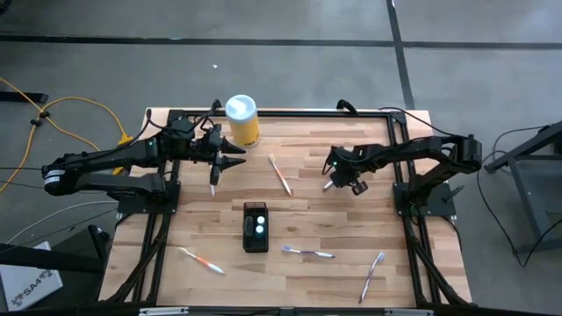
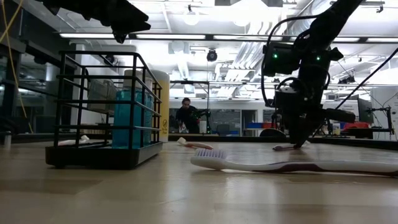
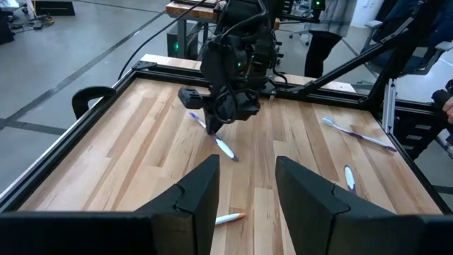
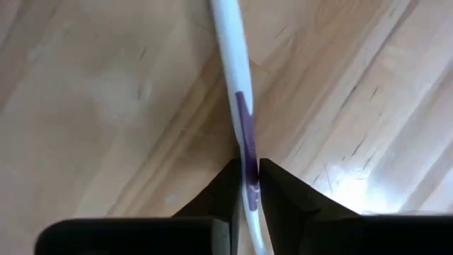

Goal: Pick & Place toothbrushing station
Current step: Put the top purple toothbrush into the top section of the black wire organizer

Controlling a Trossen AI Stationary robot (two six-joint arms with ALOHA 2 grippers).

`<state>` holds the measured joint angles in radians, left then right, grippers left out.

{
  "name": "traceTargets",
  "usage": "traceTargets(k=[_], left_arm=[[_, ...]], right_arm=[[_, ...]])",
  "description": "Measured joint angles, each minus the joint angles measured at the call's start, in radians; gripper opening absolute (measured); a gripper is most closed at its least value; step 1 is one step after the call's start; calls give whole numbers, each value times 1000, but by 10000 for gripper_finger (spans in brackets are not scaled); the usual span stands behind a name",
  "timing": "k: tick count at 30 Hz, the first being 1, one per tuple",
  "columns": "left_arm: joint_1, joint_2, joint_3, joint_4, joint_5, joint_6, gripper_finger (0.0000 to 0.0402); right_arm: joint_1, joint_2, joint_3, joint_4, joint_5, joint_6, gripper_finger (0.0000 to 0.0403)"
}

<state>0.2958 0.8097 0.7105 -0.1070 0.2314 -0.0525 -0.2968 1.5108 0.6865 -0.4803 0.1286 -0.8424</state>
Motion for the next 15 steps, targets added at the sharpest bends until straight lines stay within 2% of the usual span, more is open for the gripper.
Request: traceTargets(k=[15], left_arm=[[0, 0, 0, 0, 0, 0, 136]], right_arm=[[2, 0, 0, 29, -1, 0, 73]])
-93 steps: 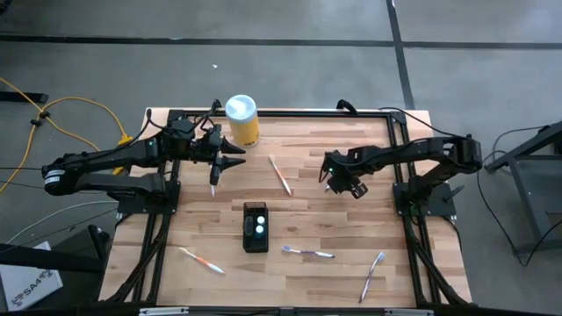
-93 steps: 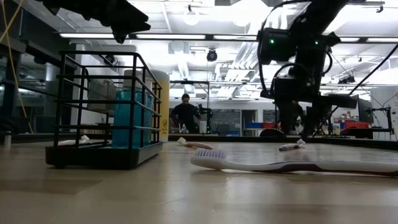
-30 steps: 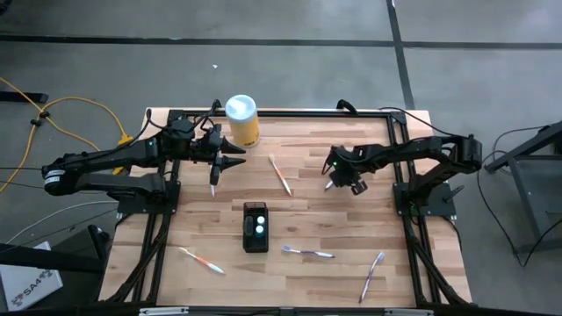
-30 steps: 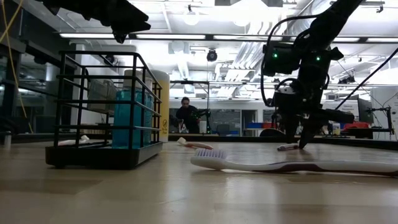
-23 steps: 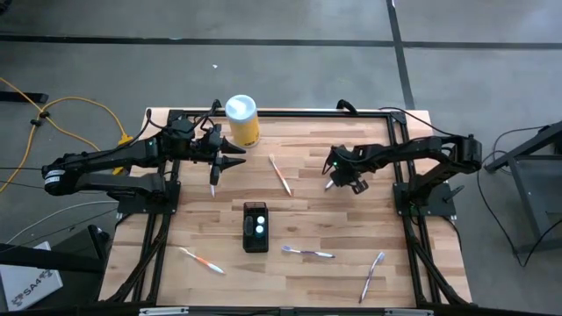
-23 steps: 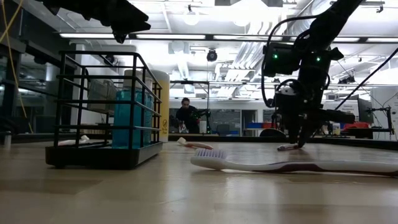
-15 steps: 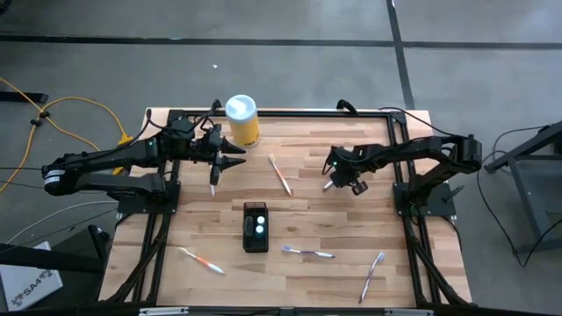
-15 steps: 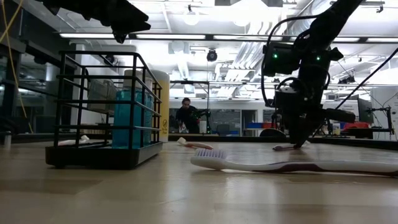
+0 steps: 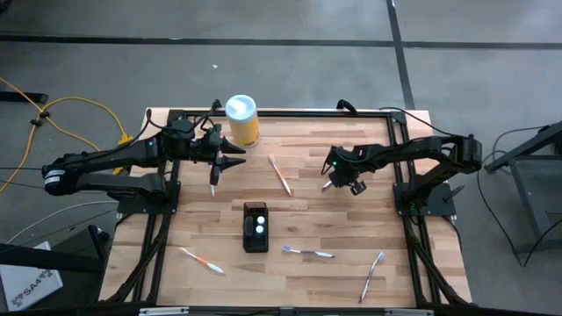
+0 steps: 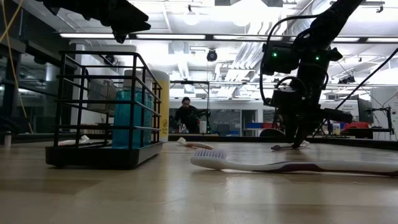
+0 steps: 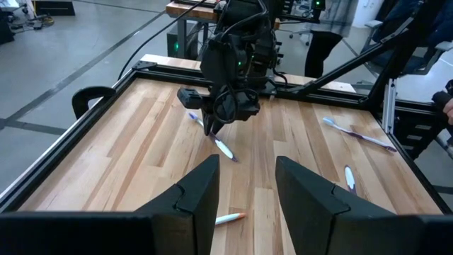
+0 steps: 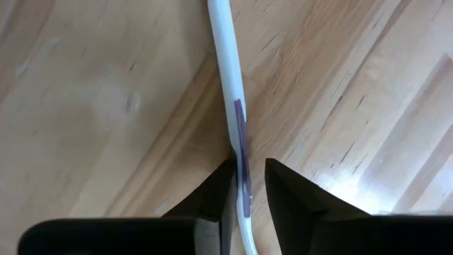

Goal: Pick & Place toothbrushing station
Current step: Put the top purple toothbrush into the top section of the black wire organizer

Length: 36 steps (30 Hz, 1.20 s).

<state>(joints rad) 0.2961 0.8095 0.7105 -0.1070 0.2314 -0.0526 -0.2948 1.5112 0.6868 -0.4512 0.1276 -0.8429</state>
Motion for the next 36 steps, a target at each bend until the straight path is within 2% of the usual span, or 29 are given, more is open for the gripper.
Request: traceTargets(k=[29, 32, 36], left_arm=[[0, 0, 0, 2, 0, 0, 136], [0, 0, 0, 2, 0, 0, 136], [0, 0, 0, 2, 0, 0, 136]], right_arm=[[-14, 61, 3, 11, -11, 33, 73], [-14, 61, 3, 10, -10, 35, 65], [-14, 62, 2, 6, -21, 36, 34]])
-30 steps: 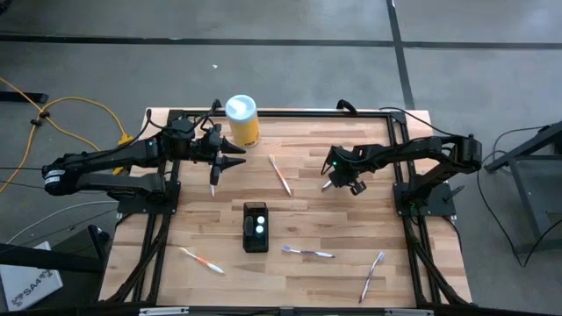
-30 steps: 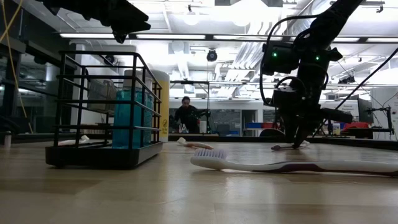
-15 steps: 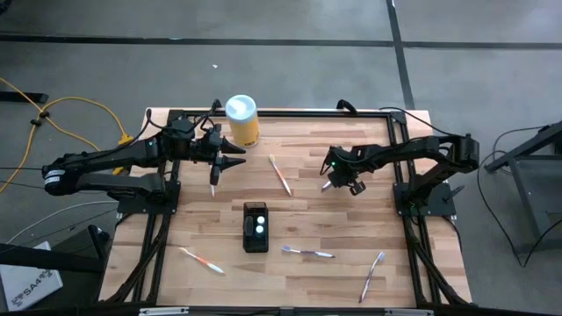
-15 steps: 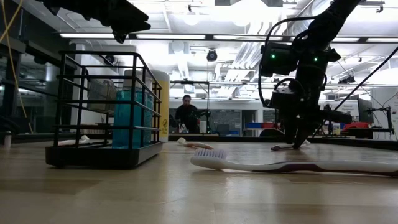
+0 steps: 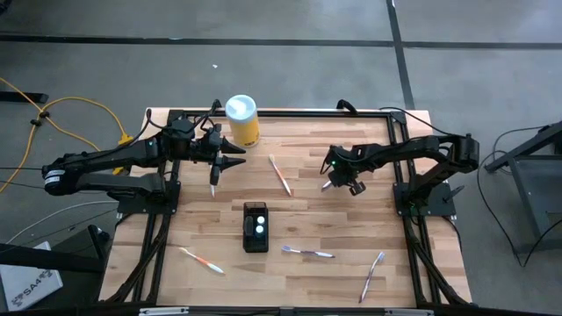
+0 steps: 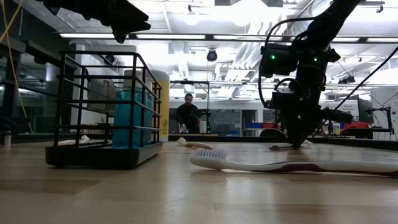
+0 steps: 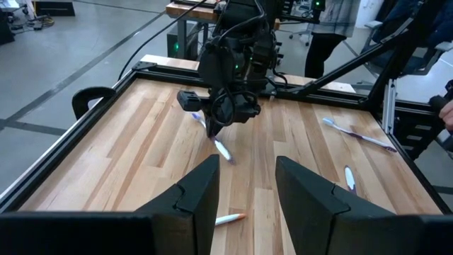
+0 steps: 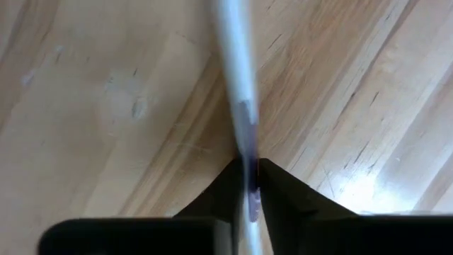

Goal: Pick & Place toothbrushing station
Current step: Put the top purple toothbrush into the top section of the black wire organizer

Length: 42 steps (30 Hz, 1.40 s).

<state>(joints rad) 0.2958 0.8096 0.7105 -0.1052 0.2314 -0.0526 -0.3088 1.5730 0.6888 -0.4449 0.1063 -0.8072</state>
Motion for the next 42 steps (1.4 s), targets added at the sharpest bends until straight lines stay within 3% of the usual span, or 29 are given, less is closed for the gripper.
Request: traceTargets(k=[3, 17, 42], left_arm=[[0, 0, 0, 0, 0, 0, 136], [0, 0, 0, 1, 0, 0, 136], [0, 0, 0, 2, 0, 0, 136]], right_arm=[[-1, 0, 0, 1, -6, 17, 13], [16, 3, 16, -14, 14, 45, 7], [232, -2, 181, -52, 268, -9, 5]])
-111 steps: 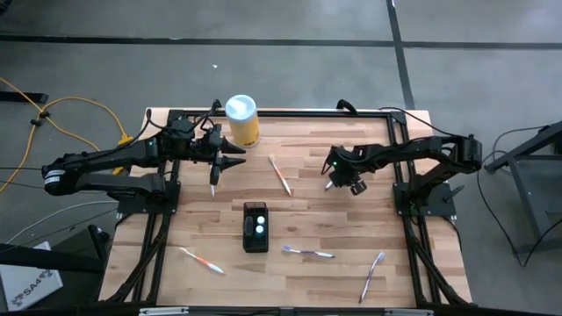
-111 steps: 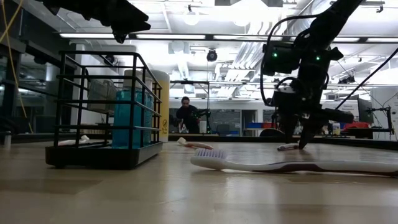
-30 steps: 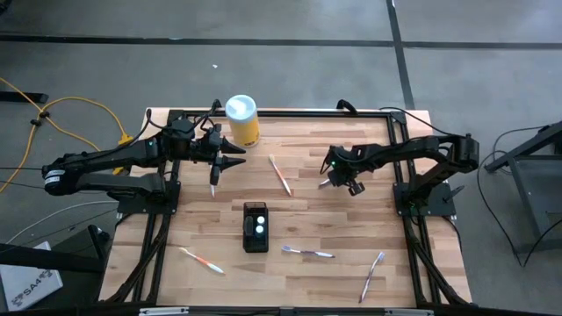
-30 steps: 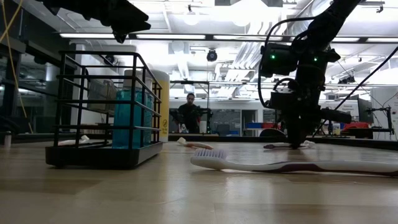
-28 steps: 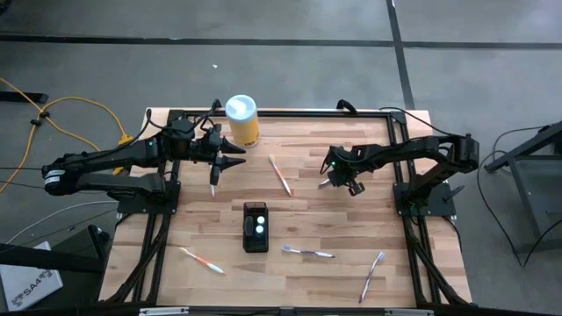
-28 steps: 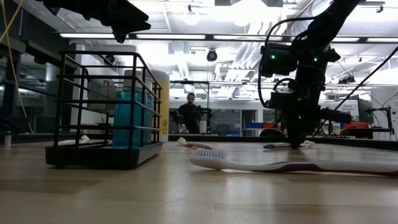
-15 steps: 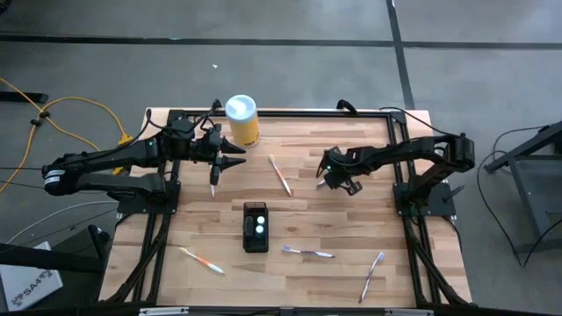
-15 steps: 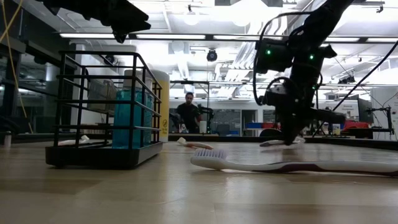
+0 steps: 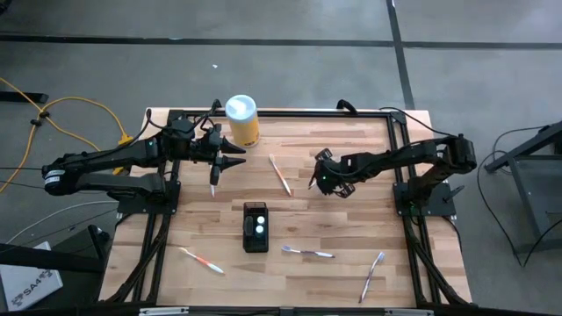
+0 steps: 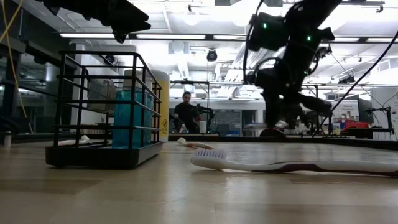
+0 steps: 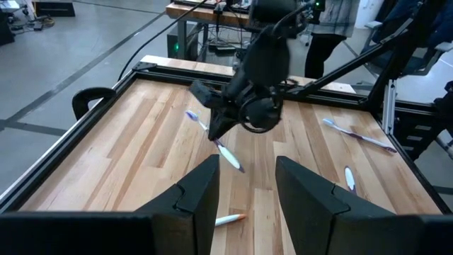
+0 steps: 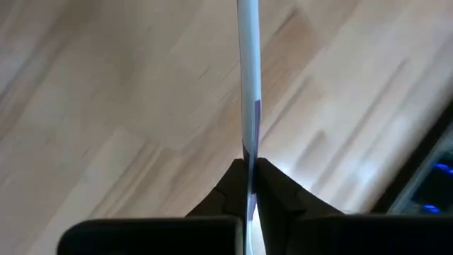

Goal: Pick & Place toothbrushing station
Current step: Put the top purple toothbrush into the top section of the black wire organizer

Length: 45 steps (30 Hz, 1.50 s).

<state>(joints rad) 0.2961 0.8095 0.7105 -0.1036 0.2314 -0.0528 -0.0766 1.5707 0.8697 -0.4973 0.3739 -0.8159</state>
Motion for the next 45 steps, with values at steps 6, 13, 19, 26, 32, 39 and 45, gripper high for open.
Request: traceTargets(k=[6, 13, 19, 26, 32, 39, 45], left_arm=[[0, 0, 0, 0, 0, 0, 136], [0, 0, 0, 0, 0, 0, 136], [0, 0, 0, 0, 0, 0, 136], [0, 0, 0, 0, 0, 0, 136], [0, 0, 0, 38, 0, -22, 136], [0, 0, 0, 143, 0, -190, 136], [0, 0, 0, 191, 0, -189, 136]], right_arm=[[79, -2, 52, -20, 74, -43, 5], [164, -2, 102, -41, 148, -46, 5], [236, -2, 135, -48, 182, -46, 5], [326, -3, 183, -40, 182, -43, 4], [406, -3, 219, -36, 210, -72, 4], [491, -4, 220, 9, 238, -196, 4], [539, -4, 220, 59, 306, -289, 4]])
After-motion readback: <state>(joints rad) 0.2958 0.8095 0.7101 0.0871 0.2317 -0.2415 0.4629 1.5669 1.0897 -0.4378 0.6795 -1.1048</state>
